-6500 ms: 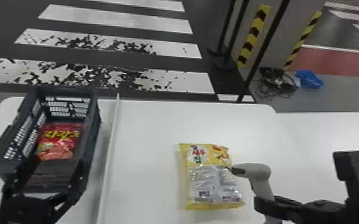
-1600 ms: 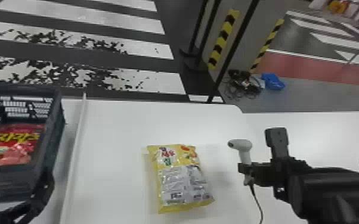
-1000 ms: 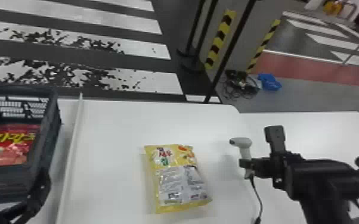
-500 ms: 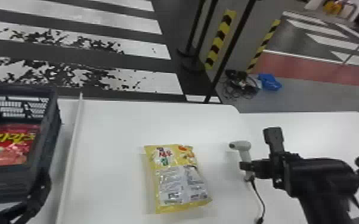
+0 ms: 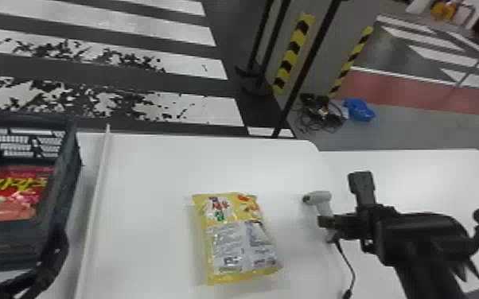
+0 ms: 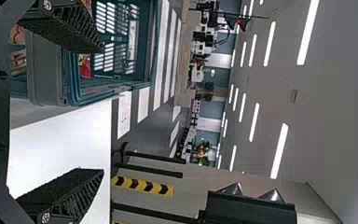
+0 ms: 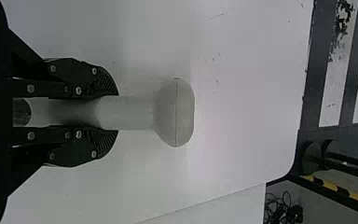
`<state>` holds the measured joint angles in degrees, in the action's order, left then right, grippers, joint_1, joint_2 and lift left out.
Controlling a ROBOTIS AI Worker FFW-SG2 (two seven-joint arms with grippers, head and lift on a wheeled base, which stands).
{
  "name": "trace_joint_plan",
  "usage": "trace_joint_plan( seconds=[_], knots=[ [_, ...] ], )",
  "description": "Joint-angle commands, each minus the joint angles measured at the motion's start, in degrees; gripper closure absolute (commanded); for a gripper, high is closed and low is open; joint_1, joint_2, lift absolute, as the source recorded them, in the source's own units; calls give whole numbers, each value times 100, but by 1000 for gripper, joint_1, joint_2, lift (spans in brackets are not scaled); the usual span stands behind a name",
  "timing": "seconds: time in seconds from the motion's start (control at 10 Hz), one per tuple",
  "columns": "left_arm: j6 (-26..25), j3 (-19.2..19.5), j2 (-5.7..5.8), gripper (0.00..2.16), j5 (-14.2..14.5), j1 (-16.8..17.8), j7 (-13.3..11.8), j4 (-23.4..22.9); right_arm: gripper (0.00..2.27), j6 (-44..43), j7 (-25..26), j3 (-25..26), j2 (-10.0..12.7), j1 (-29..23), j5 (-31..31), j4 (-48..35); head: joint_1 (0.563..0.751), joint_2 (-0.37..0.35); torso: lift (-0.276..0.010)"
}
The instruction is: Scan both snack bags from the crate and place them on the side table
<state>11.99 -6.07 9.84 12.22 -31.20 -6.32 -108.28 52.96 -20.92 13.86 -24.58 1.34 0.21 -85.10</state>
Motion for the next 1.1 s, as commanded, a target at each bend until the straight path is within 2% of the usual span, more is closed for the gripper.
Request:
trace_joint_plan(
  seconds=[0.0, 0.1, 0.4, 0.6, 1.0],
  knots=[
    [0, 0, 0, 83, 0, -9, 0, 0, 245, -149, 53, 29, 15, -46, -48, -7, 695, -350, -95],
    [0, 0, 0, 83, 0, -9, 0, 0, -1, -149, 79, 55, 15, -55, -48, -59, 695, -350, -95],
    [0, 9, -9, 83, 0, -17, 0, 0, 49, 237, 97, 266, 41, -266, -48, -631, 695, -350, -95],
    [0, 27, -9, 83, 0, -17, 8, 0, 60, 1028, 88, 609, 138, -626, -188, -1562, 695, -350, -95],
    [0, 27, -9, 83, 0, -17, 8, 26, 83, 2540, -756, 1321, 261, -1136, -1568, -2696, 695, -350, -95]
  ],
)
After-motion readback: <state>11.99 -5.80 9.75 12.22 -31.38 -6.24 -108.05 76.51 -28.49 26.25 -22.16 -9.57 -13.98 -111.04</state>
